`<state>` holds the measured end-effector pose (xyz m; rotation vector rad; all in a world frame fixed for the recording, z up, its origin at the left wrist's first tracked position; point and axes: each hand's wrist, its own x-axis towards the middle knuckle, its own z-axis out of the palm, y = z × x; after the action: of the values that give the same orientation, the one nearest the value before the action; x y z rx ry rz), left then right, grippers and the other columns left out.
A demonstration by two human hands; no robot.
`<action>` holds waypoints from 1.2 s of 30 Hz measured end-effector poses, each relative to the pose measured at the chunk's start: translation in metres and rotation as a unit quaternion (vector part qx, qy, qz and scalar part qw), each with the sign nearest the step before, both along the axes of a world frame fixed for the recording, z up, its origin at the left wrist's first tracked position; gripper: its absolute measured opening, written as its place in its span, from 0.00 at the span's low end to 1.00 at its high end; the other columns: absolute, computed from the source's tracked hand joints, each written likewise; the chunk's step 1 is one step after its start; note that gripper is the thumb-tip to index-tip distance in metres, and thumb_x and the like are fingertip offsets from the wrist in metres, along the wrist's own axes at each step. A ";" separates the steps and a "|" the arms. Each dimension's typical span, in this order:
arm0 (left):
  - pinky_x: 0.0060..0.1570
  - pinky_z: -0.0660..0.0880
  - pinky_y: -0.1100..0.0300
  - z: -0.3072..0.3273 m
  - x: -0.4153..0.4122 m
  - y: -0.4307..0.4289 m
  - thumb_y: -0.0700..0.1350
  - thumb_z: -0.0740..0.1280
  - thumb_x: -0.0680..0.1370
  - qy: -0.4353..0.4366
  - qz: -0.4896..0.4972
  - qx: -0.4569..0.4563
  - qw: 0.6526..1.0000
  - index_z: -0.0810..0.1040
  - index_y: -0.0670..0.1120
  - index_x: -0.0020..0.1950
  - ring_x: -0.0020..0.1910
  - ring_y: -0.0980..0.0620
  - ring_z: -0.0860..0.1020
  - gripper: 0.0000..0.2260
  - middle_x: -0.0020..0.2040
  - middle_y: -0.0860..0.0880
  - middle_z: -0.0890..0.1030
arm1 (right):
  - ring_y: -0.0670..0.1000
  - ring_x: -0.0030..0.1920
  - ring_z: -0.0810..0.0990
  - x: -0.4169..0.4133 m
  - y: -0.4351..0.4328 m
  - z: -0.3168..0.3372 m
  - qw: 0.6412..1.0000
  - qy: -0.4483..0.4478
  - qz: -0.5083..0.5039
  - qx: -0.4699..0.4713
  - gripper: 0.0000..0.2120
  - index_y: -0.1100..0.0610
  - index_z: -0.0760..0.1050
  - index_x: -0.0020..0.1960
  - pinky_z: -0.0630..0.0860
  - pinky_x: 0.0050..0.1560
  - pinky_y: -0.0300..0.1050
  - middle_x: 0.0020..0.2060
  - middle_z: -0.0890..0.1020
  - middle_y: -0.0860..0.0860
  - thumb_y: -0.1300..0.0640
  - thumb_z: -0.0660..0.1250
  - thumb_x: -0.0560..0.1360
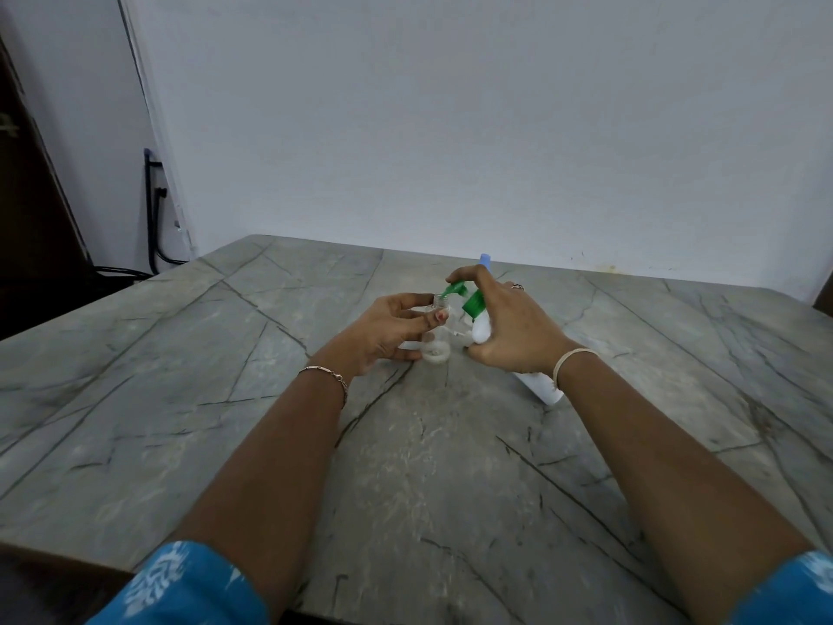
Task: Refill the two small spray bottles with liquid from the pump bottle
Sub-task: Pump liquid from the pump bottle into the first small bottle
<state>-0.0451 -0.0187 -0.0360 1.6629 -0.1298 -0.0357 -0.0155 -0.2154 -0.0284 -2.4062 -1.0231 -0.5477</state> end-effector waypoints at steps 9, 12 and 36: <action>0.38 0.80 0.60 -0.001 0.001 0.000 0.48 0.73 0.74 -0.002 0.003 -0.003 1.000 0.78 0.53 0.57 0.49 0.52 0.82 0.13 0.55 0.46 0.83 | 0.51 0.38 0.74 0.000 0.001 -0.002 1.000 -0.005 -0.026 -0.016 0.38 0.41 0.59 0.68 0.76 0.43 0.51 0.42 0.77 0.47 0.54 0.71 0.63; 0.39 0.80 0.60 -0.001 0.002 0.001 0.48 0.73 0.74 0.000 0.003 0.001 1.000 0.78 0.55 0.54 0.50 0.51 0.82 0.10 0.54 0.48 0.83 | 0.50 0.38 0.75 0.000 -0.001 -0.002 0.999 -0.002 -0.026 -0.018 0.39 0.39 0.59 0.69 0.77 0.45 0.53 0.41 0.76 0.47 0.54 0.72 0.63; 0.43 0.80 0.57 -0.006 0.007 0.003 0.49 0.73 0.73 -0.001 0.000 0.004 1.000 0.76 0.51 0.63 0.53 0.50 0.82 0.19 0.58 0.46 0.82 | 0.50 0.39 0.75 -0.001 0.000 0.000 1.000 0.023 -0.002 0.011 0.35 0.45 0.61 0.66 0.75 0.43 0.49 0.45 0.78 0.48 0.57 0.73 0.64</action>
<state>-0.0378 -0.0160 -0.0415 1.6700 -0.1310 -0.0343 -0.0168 -0.2159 -0.0282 -2.3907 -0.9887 -0.5006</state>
